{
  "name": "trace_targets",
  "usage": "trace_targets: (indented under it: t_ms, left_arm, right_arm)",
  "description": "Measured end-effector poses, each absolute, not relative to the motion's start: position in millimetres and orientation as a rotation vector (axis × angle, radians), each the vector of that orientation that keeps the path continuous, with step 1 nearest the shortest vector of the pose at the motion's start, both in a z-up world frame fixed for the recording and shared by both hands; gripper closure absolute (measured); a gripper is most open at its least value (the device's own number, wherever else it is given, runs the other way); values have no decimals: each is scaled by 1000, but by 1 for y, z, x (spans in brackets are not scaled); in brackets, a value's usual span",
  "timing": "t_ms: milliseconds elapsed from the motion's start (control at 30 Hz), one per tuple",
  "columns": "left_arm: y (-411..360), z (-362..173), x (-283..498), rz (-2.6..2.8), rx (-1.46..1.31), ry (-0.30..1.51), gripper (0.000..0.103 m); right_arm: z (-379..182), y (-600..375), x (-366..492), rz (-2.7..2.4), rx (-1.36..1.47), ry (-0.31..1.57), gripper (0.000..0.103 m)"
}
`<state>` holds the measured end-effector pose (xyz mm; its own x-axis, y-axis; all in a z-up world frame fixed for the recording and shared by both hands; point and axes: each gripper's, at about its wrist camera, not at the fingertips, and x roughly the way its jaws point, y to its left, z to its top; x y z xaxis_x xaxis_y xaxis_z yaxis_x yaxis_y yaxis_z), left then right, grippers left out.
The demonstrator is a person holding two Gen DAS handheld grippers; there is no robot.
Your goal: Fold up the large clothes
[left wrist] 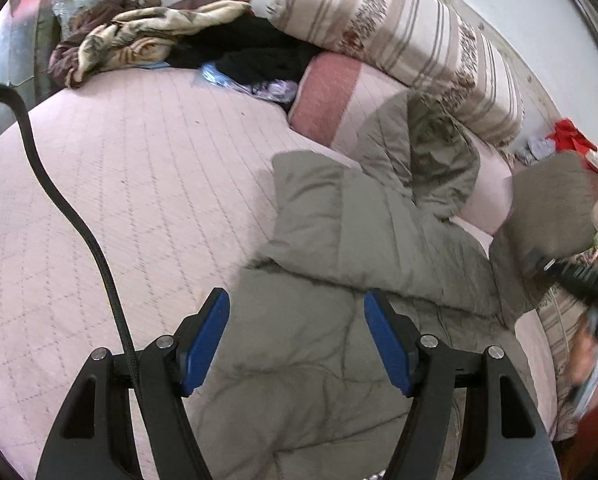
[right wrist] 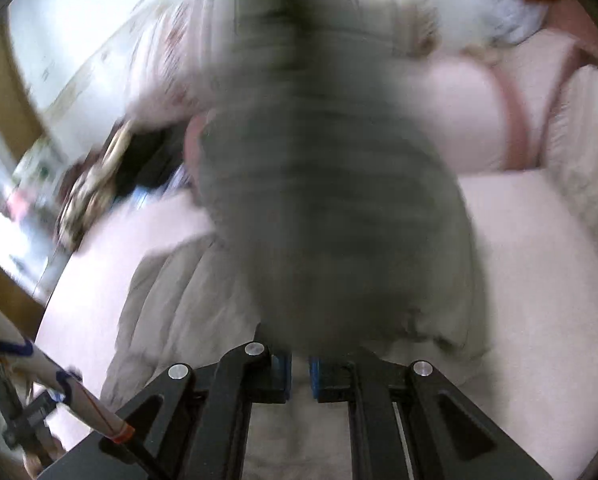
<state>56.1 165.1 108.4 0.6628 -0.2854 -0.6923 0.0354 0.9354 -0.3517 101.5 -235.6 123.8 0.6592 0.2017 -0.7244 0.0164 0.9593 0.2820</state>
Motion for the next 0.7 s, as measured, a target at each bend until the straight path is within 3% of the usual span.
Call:
trace_targets:
  t_ms: [67,200,233,700]
  left_arm:
    - [169,111,57,-166,-314,817,34]
    - [176,112,57,-172,-338,814,34]
    - [177,111,57,-181,-355,818,34]
    - [111,109,111,-308,-332,890,31]
  right_arm:
    - [91,-208,111,157,288,917,92]
    - [46,-171,112,175,242,1022,60]
    - [42,-168,109,181,237,1022,57]
    - [59,-269,-3,48,341,782,51]
